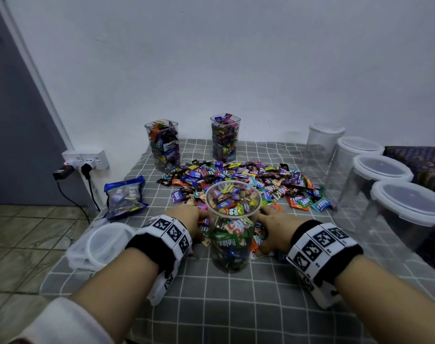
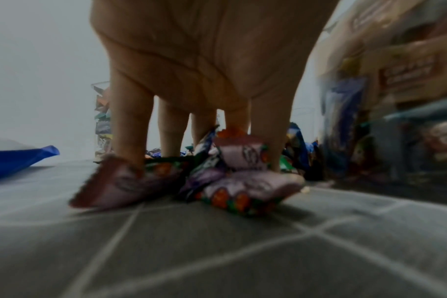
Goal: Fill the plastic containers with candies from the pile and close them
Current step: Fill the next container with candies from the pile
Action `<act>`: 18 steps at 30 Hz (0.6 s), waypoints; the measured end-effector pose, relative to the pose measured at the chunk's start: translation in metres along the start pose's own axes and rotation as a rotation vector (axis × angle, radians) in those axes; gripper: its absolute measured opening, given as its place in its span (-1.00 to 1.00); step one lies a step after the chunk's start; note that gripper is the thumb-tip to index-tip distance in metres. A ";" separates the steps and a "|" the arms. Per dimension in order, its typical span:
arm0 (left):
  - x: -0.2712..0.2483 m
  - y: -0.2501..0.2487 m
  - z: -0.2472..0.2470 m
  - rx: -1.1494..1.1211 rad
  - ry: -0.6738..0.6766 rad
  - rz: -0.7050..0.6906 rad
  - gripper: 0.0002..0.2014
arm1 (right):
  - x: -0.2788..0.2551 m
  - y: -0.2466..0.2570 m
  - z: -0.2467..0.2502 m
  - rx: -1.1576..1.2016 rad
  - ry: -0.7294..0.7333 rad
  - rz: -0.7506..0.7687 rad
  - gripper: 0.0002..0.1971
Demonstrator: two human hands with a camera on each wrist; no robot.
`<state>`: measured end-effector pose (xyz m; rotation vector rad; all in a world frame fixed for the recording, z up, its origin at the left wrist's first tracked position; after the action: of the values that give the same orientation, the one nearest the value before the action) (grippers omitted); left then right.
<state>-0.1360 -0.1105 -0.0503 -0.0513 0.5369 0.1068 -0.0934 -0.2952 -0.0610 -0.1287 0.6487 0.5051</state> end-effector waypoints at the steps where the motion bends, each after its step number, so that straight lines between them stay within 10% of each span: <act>1: -0.001 -0.001 0.001 0.005 -0.010 0.004 -0.64 | -0.001 0.000 0.000 -0.014 0.009 -0.003 0.00; 18: -0.002 0.001 0.007 -0.050 -0.167 0.054 -0.88 | -0.017 0.011 0.002 -0.027 -0.065 0.020 -0.51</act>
<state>-0.1340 -0.1090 -0.0436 -0.0758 0.3686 0.1752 -0.1094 -0.2921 -0.0486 -0.1305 0.5799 0.5355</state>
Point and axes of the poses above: each hand's wrist, its own x-axis towards the middle knuckle, its own z-axis out of the back of the hand, y = z × x, the point moved 5 cm from there along x, towards the middle knuckle, and after that the axes turned 13 degrees about y, right-handed, at the moved point
